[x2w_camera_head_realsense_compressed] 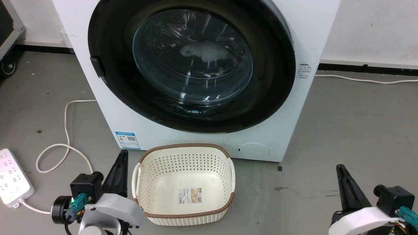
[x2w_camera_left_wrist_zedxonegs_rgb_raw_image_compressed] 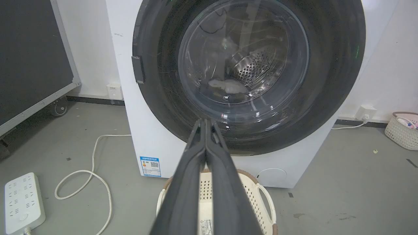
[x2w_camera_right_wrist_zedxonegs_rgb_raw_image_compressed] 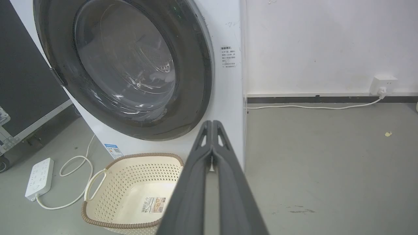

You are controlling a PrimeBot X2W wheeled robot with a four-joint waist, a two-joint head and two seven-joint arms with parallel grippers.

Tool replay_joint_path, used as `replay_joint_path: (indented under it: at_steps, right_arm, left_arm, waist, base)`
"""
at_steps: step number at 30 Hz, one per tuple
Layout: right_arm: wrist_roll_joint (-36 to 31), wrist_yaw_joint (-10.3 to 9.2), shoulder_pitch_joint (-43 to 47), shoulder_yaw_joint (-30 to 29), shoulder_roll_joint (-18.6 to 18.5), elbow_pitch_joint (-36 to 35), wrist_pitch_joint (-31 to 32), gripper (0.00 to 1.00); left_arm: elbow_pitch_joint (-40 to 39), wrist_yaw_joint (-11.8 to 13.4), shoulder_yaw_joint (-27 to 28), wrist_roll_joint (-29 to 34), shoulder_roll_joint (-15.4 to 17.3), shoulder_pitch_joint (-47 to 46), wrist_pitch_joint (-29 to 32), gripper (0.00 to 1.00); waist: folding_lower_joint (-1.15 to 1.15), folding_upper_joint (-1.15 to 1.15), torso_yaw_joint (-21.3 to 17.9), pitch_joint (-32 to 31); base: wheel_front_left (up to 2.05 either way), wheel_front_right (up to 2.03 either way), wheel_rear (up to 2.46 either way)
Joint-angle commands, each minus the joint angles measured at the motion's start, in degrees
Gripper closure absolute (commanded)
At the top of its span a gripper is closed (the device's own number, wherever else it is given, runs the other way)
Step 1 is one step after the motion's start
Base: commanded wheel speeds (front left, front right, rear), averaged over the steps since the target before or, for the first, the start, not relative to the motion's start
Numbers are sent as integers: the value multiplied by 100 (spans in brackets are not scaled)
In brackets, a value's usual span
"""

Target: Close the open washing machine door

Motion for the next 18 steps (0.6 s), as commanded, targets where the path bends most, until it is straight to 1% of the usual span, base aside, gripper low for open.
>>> replay_joint_path:
  at_steps: [1,18]
  right_arm:
    - [-61,0,-7,16,-1,-40,11,100]
    - [-206,1,-15,59,-3,-103,90,100]
  left_arm:
    - [-39,-26,46,77,-48,60,38,100]
    - [-172,-71,200,364,-204,152,180,100]
  waist:
    - [0,0,5,0]
    - [0,0,52,-2]
  base:
    - [0,0,0]
    - [0,0,0]
